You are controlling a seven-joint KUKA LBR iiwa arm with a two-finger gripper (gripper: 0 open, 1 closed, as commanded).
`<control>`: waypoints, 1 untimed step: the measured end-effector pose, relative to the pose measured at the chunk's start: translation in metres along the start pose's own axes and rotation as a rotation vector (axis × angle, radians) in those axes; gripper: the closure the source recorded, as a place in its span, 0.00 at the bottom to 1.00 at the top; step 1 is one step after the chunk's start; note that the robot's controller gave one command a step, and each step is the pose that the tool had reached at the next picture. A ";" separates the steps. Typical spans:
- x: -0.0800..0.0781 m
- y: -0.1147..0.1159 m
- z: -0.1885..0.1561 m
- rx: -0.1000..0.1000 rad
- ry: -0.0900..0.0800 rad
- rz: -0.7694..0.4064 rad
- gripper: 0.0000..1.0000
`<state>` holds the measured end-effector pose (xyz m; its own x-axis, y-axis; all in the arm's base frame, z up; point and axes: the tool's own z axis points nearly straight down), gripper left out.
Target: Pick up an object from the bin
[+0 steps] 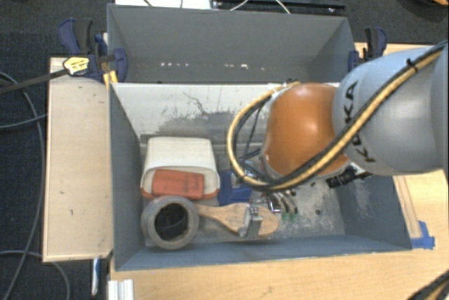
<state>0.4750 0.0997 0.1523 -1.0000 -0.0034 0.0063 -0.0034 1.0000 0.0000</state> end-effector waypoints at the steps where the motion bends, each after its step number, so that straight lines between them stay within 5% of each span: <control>1: -0.002 0.000 -0.004 -0.001 -0.008 0.006 0.00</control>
Offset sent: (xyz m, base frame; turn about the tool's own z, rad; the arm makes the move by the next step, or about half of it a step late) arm 0.0157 -0.0195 -0.0335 -0.0270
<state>0.4770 0.0992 0.1560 -1.0000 0.0026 -0.0018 0.0026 1.0000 0.0011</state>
